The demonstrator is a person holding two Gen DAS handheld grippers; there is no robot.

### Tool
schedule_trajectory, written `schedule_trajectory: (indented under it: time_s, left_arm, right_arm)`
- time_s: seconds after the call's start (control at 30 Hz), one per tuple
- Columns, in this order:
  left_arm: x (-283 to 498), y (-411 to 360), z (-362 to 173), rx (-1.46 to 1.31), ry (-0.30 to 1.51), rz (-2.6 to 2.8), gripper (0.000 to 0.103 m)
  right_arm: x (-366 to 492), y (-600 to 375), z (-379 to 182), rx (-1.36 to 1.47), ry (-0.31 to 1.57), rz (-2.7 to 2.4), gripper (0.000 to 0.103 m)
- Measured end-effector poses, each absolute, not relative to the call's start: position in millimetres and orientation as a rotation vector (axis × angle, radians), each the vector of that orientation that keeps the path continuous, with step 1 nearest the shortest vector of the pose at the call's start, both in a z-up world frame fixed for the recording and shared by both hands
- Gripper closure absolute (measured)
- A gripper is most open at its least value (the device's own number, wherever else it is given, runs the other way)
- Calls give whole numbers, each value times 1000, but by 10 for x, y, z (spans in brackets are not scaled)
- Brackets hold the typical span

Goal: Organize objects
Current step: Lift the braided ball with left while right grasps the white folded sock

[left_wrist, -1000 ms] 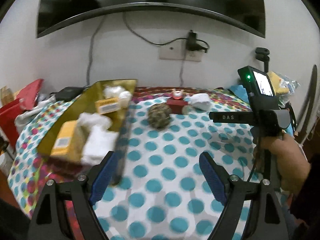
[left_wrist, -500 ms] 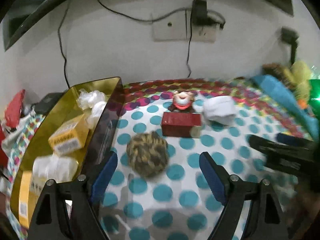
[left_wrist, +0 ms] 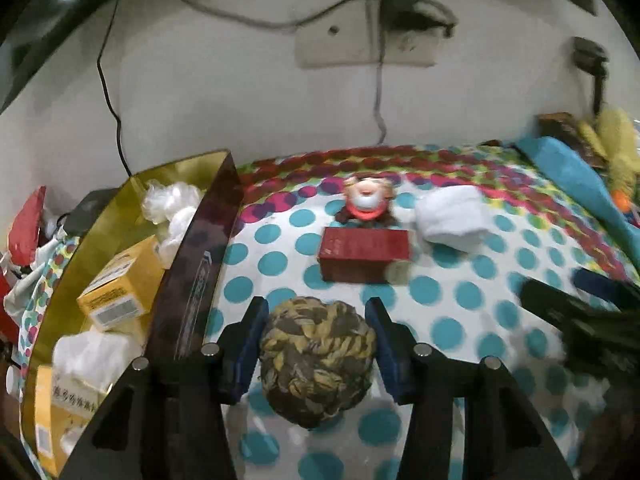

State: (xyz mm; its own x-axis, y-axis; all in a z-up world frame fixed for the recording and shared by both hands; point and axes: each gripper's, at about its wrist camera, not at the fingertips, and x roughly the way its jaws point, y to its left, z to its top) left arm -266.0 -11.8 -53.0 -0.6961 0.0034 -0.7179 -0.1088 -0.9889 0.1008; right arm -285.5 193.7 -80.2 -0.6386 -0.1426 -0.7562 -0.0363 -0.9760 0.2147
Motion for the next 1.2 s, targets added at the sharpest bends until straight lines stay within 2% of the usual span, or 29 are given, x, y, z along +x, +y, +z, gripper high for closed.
schedule_trajectory:
  time_s: [0.33,0.63,0.7,0.73,0.77,0.9,1.2]
  left_arm:
    - [-1734,-69,-435,-1089,214,2747,52]
    - [-1453,-227,-540,-1105,151,2713,52]
    - [-1442,-266,-528,-1096,128,2713,52]
    - [-1440,-295,-520,-1092,116,2718,52]
    - [-1435,-317,-512,-1088,106,2721,52]
    - [-1440,-405,-475,-1067,61,2740,52]
    - [-1448,-527,-256,-1027,40,2847,52]
  right_arm:
    - [-2956,1815,-808,1320,-235,-2770,0]
    - [-3339,1411,-680,1236,-64,-2784,2]
    - [-3452,1311,-707,1253,-10,-2769,16]
    - [-3491,1271,-735,1272,19,-2757,50]
    - [-3523,1238,-778,1303,44,-2740,54]
    - [-3355,1202,-748,1248,101,-2780,56]
    - [-2934,1273,-610,1150,83,-2857,56]
